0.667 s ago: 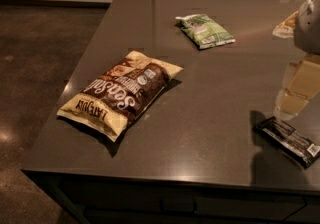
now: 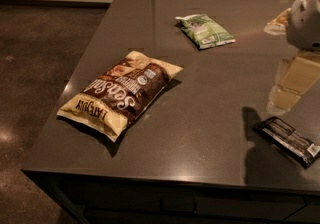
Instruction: Move brown chip bag near green jalapeno chip bag
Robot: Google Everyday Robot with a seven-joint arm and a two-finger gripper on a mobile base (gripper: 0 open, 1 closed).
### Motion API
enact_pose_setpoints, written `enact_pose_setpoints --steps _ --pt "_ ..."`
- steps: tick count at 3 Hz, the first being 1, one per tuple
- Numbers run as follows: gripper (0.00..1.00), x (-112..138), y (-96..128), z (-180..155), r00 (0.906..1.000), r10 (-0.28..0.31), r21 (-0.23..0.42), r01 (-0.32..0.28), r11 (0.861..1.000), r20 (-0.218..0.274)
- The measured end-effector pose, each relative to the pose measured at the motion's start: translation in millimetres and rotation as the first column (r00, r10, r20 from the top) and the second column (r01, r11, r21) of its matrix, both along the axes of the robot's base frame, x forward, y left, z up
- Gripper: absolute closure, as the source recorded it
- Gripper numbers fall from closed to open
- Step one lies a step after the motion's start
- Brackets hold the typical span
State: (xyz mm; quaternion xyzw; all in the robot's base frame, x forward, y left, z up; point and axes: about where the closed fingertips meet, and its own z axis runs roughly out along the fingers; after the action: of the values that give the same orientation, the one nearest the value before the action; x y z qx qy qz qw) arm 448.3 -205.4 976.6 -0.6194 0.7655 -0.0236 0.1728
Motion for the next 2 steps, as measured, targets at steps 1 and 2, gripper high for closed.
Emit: enact_pose_setpoints --steps 1,2 --pt "0.0 19.5 31.0 -5.5 0.995 0.098 0.037 -0.098 0.994 0.022" --pt "0.0 36.3 65.2 -13.2 0.9806 0.193 0.073 -0.195 0.978 0.033"
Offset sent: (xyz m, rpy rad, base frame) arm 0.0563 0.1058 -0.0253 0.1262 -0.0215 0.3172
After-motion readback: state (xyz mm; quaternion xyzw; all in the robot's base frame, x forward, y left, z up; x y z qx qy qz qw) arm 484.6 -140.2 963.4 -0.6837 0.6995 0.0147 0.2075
